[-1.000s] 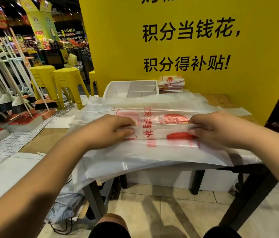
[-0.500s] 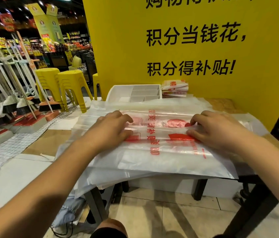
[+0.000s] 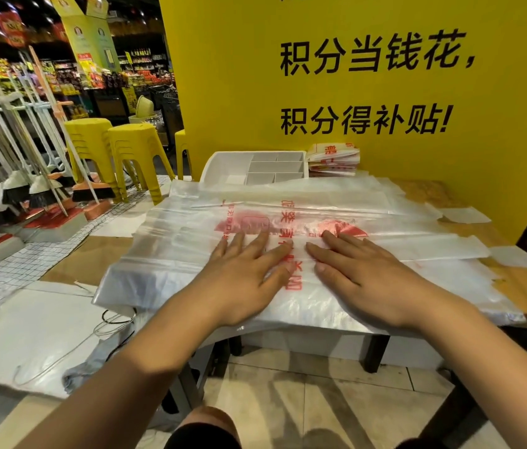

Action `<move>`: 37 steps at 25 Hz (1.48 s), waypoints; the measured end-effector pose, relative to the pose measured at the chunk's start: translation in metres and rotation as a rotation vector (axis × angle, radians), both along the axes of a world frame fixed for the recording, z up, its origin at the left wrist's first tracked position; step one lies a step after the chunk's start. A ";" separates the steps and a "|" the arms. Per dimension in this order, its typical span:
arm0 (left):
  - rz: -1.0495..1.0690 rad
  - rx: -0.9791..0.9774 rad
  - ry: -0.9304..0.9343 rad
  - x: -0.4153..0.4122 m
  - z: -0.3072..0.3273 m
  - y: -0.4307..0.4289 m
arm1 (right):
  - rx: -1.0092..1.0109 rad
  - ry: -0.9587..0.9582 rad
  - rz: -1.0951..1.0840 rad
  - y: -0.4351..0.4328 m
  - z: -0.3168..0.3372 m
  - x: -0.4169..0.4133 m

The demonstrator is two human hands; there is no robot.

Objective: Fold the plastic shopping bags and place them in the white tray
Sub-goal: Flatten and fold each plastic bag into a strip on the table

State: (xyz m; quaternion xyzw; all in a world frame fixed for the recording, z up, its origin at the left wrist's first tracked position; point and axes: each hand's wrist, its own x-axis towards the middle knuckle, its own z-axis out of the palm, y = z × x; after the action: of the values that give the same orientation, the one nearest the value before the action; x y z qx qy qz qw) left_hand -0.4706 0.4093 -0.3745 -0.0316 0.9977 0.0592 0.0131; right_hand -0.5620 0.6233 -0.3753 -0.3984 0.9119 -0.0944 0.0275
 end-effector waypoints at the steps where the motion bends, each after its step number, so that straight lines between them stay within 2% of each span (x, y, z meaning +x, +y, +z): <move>1: 0.030 0.002 -0.013 -0.001 0.000 -0.003 | 0.009 -0.003 0.000 0.000 0.000 0.000; 4: 0.123 -0.002 -0.010 0.002 0.000 -0.016 | 0.017 -0.032 -0.025 0.007 0.003 -0.001; 10: 0.190 -0.022 0.016 0.007 -0.007 -0.031 | 0.061 -0.052 -0.290 0.065 0.000 -0.018; 25: 0.125 0.032 0.038 -0.009 -0.001 -0.040 | -0.025 0.004 -0.346 0.066 -0.008 -0.018; 33: 0.103 0.083 0.347 -0.005 -0.012 -0.043 | -0.112 0.046 -0.377 0.067 -0.009 -0.013; 37: 0.077 0.168 0.309 -0.008 -0.006 -0.047 | -0.139 0.163 -0.350 0.065 -0.008 -0.016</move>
State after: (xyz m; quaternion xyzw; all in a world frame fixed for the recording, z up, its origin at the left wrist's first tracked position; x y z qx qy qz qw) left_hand -0.4784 0.3627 -0.3807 -0.0593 0.9773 0.1470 -0.1402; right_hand -0.5784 0.6886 -0.3830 -0.2412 0.9577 -0.1281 -0.0907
